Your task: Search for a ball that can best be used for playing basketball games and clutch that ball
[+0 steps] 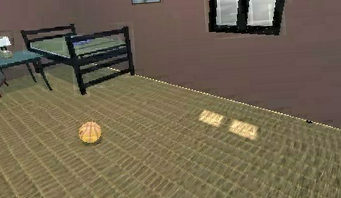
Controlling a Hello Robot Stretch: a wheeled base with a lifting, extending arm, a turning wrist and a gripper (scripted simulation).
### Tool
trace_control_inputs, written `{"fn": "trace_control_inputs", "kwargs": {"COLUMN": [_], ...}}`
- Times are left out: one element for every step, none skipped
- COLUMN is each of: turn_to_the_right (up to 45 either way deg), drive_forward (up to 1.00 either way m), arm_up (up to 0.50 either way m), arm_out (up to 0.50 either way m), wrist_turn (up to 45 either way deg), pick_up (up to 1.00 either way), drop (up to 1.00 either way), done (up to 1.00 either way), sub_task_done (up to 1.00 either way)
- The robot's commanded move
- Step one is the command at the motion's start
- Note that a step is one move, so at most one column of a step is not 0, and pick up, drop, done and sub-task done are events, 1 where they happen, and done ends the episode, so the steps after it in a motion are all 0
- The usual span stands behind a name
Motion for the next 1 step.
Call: {"fn": "trace_control_inputs", "kwargs": {"turn_to_the_right": [-3.0], "drive_forward": [0.00], "arm_up": [0.00], "arm_out": [0.00], "wrist_turn": [0.0], "pick_up": [0.00], "drop": [0.00], "done": [0.00], "sub_task_done": [0.00]}}
